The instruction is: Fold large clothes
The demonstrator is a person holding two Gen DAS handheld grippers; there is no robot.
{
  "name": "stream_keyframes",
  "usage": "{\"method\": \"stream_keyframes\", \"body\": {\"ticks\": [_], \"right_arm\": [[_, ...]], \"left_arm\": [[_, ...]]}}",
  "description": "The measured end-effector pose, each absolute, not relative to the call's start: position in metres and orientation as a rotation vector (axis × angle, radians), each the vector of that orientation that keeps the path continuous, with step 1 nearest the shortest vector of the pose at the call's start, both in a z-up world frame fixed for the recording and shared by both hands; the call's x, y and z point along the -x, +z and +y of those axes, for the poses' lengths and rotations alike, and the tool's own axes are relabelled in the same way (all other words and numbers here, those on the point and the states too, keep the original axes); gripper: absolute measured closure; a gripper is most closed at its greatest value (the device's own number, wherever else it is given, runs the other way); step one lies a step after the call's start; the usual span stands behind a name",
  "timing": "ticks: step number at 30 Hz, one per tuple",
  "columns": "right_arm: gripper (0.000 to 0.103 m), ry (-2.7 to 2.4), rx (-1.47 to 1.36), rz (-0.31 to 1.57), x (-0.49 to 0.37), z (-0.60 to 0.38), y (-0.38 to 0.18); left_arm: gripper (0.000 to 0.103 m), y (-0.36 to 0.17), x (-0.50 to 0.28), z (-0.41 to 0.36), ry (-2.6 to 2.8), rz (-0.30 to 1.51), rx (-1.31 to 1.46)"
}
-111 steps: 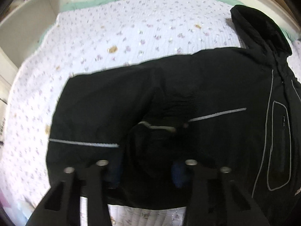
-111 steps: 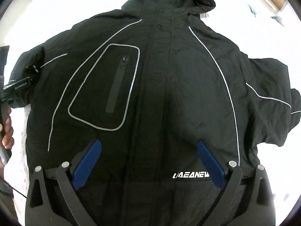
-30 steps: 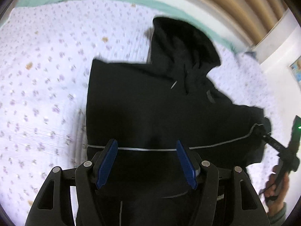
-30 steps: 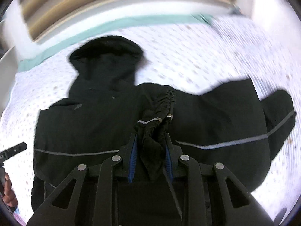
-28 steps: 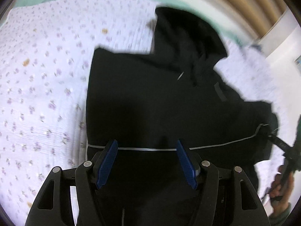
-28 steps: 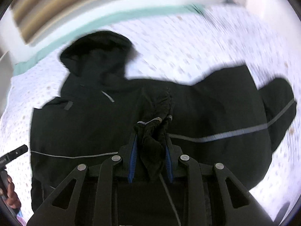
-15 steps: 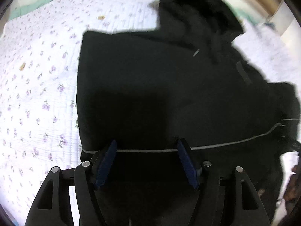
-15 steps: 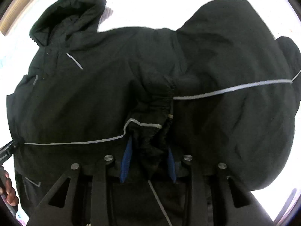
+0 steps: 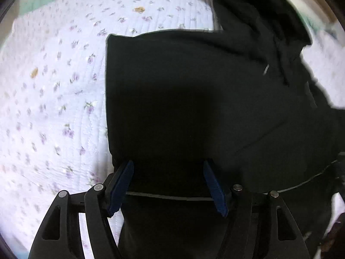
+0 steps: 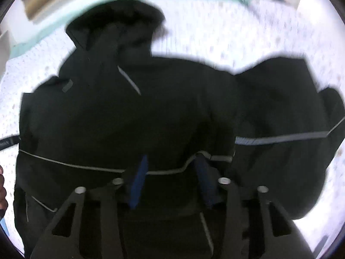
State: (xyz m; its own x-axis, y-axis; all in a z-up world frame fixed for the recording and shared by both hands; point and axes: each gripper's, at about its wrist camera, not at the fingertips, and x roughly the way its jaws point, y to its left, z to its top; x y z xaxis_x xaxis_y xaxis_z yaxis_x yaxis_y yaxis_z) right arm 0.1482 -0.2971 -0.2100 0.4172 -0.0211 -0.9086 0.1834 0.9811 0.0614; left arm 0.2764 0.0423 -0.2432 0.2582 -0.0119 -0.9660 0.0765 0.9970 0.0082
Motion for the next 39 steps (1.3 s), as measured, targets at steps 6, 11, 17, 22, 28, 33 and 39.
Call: {"method": "stream_keyframes", "body": {"ticks": [6,11,17,22,28,33,39], "right_arm": [[0.061,-0.141,-0.081,1.189,-0.142,-0.288,-0.235],[0.059,-0.1,-0.138,1.227,-0.145,-0.298,-0.235],[0.038,-0.041,-0.281,1.116,-0.103,-0.334,-0.191],[0.036,-0.18,-0.364,1.024,-0.069,-0.407,-0.162],[0.035,-0.397,-0.487,0.947,-0.029,-0.52,-0.152],[0.031,-0.531,-0.538,0.892,-0.015,-0.59,-0.15],[0.029,-0.576,-0.64,0.857,-0.025,-0.66,-0.166]], "left_arm": [[0.033,-0.242,-0.28,0.04,-0.036,1.315,-0.072],[0.033,-0.207,-0.279,0.012,-0.117,1.276,-0.034],[0.033,-0.152,-0.257,-0.074,-0.373,1.164,-0.13],[0.033,-0.152,-0.241,-0.159,-0.56,1.164,-0.193],[0.033,-0.188,-0.224,-0.235,-0.724,1.219,-0.21],[0.032,-0.254,-0.221,-0.263,-0.714,1.358,-0.239],[0.031,-0.258,-0.226,-0.259,-0.738,1.336,-0.225]]}}
